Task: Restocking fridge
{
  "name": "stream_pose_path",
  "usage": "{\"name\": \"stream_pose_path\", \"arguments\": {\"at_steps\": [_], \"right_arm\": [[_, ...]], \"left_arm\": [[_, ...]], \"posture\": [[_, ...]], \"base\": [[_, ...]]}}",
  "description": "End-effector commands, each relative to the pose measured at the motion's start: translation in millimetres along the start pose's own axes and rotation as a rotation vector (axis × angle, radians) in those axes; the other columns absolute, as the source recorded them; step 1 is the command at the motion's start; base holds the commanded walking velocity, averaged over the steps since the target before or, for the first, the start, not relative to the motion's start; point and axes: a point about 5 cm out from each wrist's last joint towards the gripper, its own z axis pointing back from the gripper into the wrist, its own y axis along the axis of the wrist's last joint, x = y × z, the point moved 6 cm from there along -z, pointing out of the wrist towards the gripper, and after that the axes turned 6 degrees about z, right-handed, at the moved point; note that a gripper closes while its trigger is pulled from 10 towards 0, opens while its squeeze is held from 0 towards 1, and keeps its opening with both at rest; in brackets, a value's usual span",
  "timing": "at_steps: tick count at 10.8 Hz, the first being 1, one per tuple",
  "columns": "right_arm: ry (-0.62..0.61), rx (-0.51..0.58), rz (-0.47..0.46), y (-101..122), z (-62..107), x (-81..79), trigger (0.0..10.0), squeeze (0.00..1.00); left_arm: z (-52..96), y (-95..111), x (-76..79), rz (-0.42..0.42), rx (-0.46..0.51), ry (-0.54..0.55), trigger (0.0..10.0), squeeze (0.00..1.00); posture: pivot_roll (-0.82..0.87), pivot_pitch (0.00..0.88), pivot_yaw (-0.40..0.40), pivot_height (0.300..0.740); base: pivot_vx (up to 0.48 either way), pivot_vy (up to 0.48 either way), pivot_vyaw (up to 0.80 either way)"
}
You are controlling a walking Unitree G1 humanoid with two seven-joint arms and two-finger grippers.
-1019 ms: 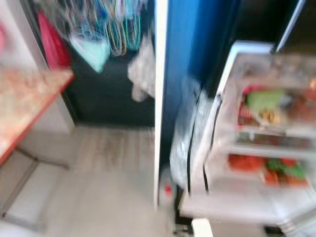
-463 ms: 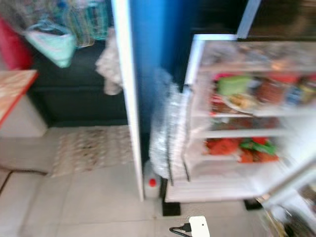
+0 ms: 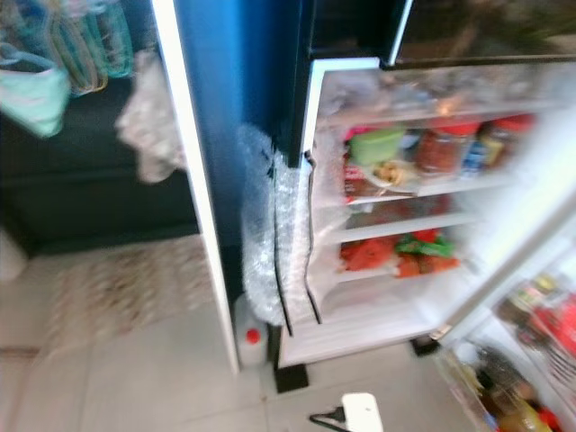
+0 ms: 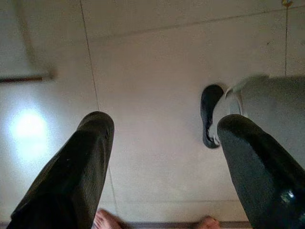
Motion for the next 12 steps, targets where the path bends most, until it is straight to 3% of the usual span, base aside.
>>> {"name": "stream_pose_path", "arguments": {"at_steps": [1,4,6,12], "right_arm": [[-0.012,-0.008,-0.009,-3.8,1.2,5.4,10.0,0.0],[-0.009,-0.007,-0.011,-3.5,1.0,4.4,10.0,0.0],[-0.005,-0.01,-0.008,-3.6,0.8,3.3,10.0,0.0],[-0.003,-0.011,-0.011,-3.8,0.6,1.6,10.0,0.0]], "left_arm": [[0.3,-4.3,1.1,-0.021,-0.018,0.002,10.0,0.0],[0.2,-3.7,0.1,-0.031,-0.017,0.004,10.0,0.0],[0.2,-3.1,-0.3,-0.033,-0.016,0.004,10.0,0.0],[0.1,-2.7,-1.0,-0.059,-0.018,0.003,10.0,0.0]], "posture": [[0.07,0.0,-0.027,0.74],[0.07,0.0,-0.022,0.74],[0.07,0.0,-0.02,0.74],[0.06,0.0,-0.012,0.74]], "base": [[0.0,0.36,-0.77],[0.0,0.0,-0.77],[0.0,0.478,-0.77],[0.0,0.0,-0.77]]}}
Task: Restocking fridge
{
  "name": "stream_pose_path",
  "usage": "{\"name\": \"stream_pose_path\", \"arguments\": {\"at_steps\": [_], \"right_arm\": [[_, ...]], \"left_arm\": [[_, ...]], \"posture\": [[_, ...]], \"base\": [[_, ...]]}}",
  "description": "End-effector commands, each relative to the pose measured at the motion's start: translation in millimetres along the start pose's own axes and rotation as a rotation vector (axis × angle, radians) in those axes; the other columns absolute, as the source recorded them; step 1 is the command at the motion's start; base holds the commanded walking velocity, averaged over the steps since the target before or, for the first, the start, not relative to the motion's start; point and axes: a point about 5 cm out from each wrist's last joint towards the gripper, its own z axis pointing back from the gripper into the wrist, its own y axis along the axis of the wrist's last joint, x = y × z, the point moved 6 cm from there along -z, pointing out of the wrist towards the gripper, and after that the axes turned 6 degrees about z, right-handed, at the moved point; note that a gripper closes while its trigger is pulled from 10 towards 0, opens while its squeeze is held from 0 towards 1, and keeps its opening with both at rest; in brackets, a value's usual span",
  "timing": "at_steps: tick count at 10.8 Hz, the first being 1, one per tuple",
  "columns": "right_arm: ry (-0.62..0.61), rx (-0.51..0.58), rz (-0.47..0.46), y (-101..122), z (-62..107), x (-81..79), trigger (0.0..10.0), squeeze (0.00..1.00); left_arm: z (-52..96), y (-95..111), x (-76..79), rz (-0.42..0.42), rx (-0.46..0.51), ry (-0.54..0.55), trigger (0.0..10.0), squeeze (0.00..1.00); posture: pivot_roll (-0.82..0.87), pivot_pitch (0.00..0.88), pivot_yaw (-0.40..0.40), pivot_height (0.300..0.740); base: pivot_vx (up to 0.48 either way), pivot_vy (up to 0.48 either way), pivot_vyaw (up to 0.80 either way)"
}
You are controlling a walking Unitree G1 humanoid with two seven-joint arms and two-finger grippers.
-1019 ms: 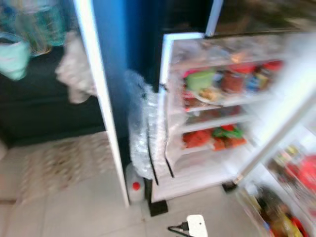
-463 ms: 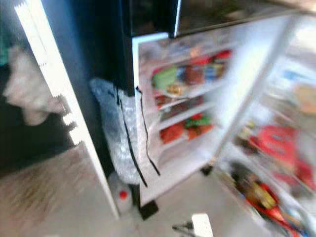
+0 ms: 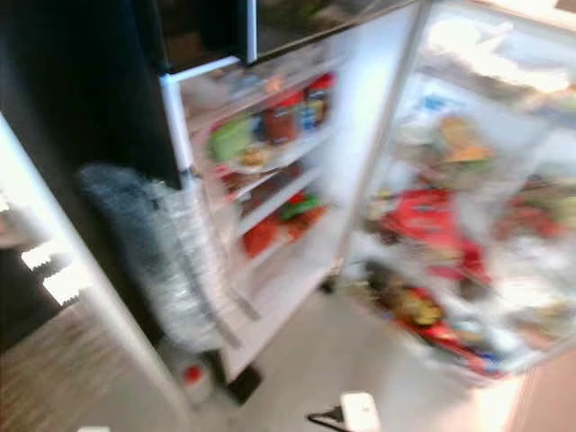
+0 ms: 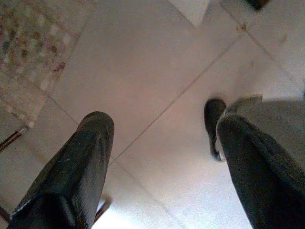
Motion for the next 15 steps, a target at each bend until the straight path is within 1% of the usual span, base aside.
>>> {"name": "stream_pose_path", "arguments": {"at_steps": [1,5,8,9,10,11,12,13,15], "right_arm": [[-0.019,-0.012,-0.01,-5,1.4,6.9,10.0,0.0],[-0.024,-0.007,-0.014,-4,1.4,7.7,10.0,0.0],[-0.036,-0.001,-0.027,-4,1.5,8.5,10.0,0.0],[-0.072,0.008,-0.069,-5,2.1,11.8,10.0,0.0],[-0.103,0.016,-0.075,-5,2.7,15.0,10.0,0.0],[-0.164,0.027,-0.099,-6,3.9,20.7,10.0,0.0],[-0.218,0.048,-0.153,-6,5.6,25.3,10.0,0.0],[-0.346,0.104,-0.209,-3,11.0,37.3,10.0,0.0],[-0.486,0.109,-0.294,-8,17.6,47.4,10.0,0.0]], "left_arm": [[-0.3,-1,3.7,-0.003,-0.012,-0.005,10.0,0.0],[-0.4,-1,4.1,-0.002,-0.012,-0.008,10.0,0.0],[-0.3,-2,4.1,-0.008,-0.014,-0.008,10.0,0.0],[-0.2,-2,4.3,-0.013,-0.015,-0.009,10.0,0.0],[-0.1,-3,4.3,-0.017,-0.016,-0.01,10.0,0.0],[0.0,-3,4.0,-0.02,-0.017,-0.01,10.0,0.0],[0.1,-4,3.9,-0.026,-0.018,-0.009,10.0,0.0],[0.2,-4,3.5,-0.032,-0.017,-0.007,10.0,0.0],[0.0,-3,3.3,-0.035,-0.014,-0.006,10.0,0.0]], "posture": [[0.06,0.0,-0.01,0.74],[0.06,0.0,-0.01,0.74],[0.05,0.0,-0.001,0.74],[0.04,0.0,0.003,0.74],[0.04,0.0,0.004,0.74],[0.03,0.0,0.008,0.74],[0.02,0.0,0.013,0.74],[0.02,0.0,0.018,0.74],[0.0,0.0,0.026,0.74]], "base": [[0.0,0.0,-0.77],[0.0,0.0,-0.76],[0.0,0.0,0.0],[0.0,0.0,0.0],[0.0,0.0,0.0],[0.0,0.0,0.0],[0.0,0.0,0.0],[0.0,0.0,0.0],[0.0,0.0,0.0]]}}
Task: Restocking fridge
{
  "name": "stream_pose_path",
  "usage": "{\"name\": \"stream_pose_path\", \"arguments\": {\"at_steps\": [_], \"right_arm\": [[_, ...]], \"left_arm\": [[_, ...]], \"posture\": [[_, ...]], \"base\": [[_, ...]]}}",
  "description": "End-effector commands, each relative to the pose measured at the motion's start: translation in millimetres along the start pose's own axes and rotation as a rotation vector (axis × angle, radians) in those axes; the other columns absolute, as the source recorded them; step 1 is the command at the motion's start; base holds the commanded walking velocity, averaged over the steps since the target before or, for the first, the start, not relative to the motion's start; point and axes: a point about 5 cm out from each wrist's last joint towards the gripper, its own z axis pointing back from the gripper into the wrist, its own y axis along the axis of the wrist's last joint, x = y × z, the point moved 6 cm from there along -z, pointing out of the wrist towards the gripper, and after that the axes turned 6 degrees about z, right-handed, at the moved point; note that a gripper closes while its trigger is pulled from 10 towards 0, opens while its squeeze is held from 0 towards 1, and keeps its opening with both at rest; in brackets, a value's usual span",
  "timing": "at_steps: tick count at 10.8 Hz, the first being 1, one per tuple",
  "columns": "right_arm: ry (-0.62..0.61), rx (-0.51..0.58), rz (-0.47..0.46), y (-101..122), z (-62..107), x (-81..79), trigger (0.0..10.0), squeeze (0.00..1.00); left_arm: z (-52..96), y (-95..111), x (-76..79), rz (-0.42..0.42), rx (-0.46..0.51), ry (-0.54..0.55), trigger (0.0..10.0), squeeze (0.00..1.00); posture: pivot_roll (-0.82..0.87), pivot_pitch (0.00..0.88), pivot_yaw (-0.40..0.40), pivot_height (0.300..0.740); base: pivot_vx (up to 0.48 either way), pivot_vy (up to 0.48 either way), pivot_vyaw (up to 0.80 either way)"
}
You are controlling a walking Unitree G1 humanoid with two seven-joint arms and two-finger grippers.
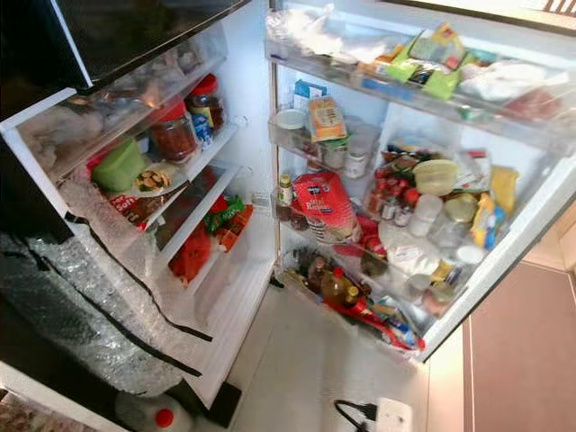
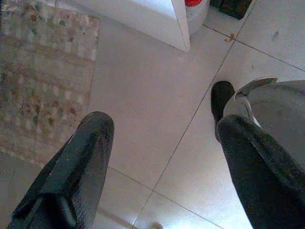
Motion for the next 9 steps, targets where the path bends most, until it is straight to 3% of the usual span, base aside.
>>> {"name": "stream_pose_path", "arguments": {"at_steps": [1,6,9], "right_arm": [[-0.076,-0.011,-0.058,-2,1.7,5.8,10.0,0.0],[-0.314,-0.053,-0.02,-8,8.9,25.2,10.0,0.0],[-0.335,-0.06,-0.022,-9,10.1,25.7,10.0,0.0]], "left_arm": [[0.5,-2,-1.7,-0.02,-0.003,0.006,10.0,0.0],[0.3,-1,-1.5,-0.014,0.003,0.012,10.0,0.0],[0.3,0,-2.1,-0.012,0.004,0.016,10.0,0.0]], "posture": [[0.0,0.0,0.027,0.74],[-0.01,0.0,0.023,0.74],[-0.01,0.0,0.023,0.74]], "base": [[0.0,0.0,0.0],[0.0,0.0,0.0],[0.0,0.0,0.0]]}}
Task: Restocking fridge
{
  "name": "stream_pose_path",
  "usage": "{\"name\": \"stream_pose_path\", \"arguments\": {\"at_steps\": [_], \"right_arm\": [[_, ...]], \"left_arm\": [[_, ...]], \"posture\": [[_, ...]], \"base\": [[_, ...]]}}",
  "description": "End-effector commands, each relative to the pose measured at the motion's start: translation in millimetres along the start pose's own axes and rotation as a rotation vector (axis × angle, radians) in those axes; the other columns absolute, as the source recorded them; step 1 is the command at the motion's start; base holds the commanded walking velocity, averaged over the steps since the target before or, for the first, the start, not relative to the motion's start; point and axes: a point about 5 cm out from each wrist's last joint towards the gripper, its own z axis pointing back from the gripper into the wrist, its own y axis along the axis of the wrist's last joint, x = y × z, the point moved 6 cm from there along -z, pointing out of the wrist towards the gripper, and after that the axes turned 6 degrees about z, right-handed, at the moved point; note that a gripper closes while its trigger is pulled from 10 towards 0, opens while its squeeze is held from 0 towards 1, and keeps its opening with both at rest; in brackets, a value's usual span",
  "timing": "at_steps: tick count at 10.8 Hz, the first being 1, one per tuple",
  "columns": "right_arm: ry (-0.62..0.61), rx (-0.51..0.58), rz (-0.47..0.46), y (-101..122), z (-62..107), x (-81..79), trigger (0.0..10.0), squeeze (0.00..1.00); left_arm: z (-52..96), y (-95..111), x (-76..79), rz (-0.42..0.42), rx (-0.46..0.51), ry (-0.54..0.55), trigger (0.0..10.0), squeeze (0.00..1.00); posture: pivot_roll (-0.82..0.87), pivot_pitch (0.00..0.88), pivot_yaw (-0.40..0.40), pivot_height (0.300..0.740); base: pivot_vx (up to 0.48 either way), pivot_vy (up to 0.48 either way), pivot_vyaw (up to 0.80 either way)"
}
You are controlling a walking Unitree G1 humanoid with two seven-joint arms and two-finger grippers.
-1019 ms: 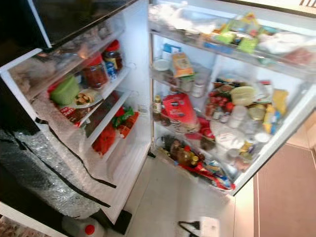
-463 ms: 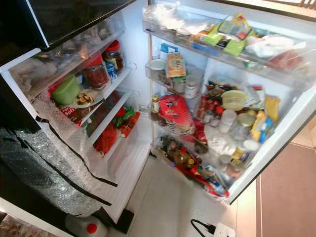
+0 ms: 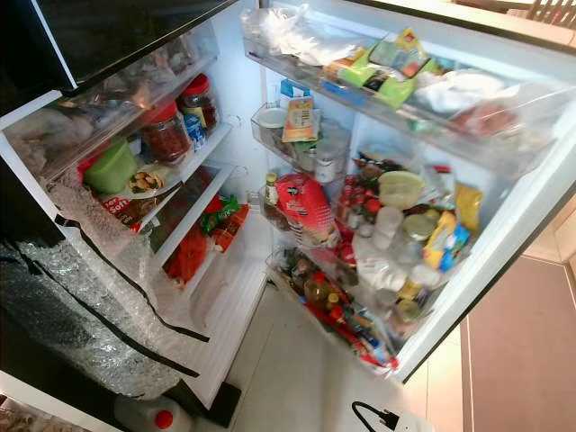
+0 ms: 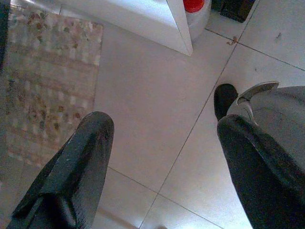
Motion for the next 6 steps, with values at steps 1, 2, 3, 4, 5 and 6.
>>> {"name": "stream_pose_path", "arguments": {"at_steps": [1,2,3,4,5,6], "right_arm": [[-0.005,-0.013,-0.006,-1,2.5,-2.8,10.0,0.0],[-0.005,-0.014,-0.015,-2,2.7,-3.1,10.0,0.0],[-0.01,-0.013,-0.012,-1,2.8,-2.7,10.0,0.0],[-0.016,-0.015,-0.01,-2,2.9,-2.2,10.0,0.0],[0.011,-0.032,-0.05,-3,3.1,-5.2,10.0,0.0],[0.149,-0.048,-0.135,-4,3.1,-18.8,10.0,0.0]], "left_arm": [[0.6,-3,-1.3,-0.012,-0.003,0.007,10.0,0.0],[0.6,-3,-1.3,-0.012,-0.003,0.007,10.0,0.0],[0.6,-2,-1.2,-0.013,-0.002,0.006,10.0,0.0],[0.6,-2,-1.2,-0.013,-0.002,0.006,10.0,0.0],[0.5,-2,-1.2,-0.012,-0.002,0.006,10.0,0.0],[0.5,-2,-0.8,-0.013,-0.002,0.004,10.0,0.0]], "posture": [[-0.01,0.0,0.023,0.74],[-0.01,0.0,0.023,0.74],[-0.01,0.0,0.022,0.74],[-0.01,0.0,0.022,0.74],[-0.01,0.0,0.022,0.74],[-0.01,0.0,0.022,0.74]], "base": [[0.0,0.0,0.0],[0.0,0.0,0.0],[0.0,0.0,0.0],[0.0,0.0,0.0],[0.0,0.0,0.0],[0.0,0.0,0.0]]}}
